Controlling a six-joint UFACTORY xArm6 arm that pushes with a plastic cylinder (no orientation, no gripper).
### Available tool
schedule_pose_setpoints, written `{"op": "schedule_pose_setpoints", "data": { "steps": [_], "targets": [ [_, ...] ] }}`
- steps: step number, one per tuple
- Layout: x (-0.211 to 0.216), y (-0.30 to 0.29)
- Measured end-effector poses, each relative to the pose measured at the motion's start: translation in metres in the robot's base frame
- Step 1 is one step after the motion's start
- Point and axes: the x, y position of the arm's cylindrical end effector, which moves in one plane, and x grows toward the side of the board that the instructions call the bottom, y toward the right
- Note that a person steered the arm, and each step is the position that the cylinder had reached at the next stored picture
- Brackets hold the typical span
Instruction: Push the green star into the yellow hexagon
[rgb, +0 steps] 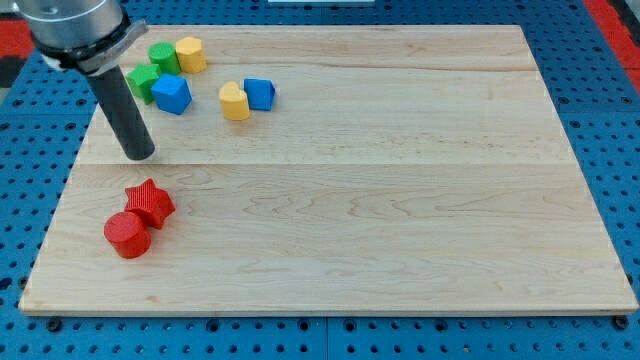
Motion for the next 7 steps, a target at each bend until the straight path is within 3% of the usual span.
{"op": "schedule_pose_setpoints", "data": {
  "steps": [2, 3, 4, 5, 7],
  "targets": [
    [-0.018, 0.001],
    [-0.003, -0.035],
    [-0.026, -0.068],
    [-0.076, -0.049],
    [-0.132, -0.007]
  ]
}}
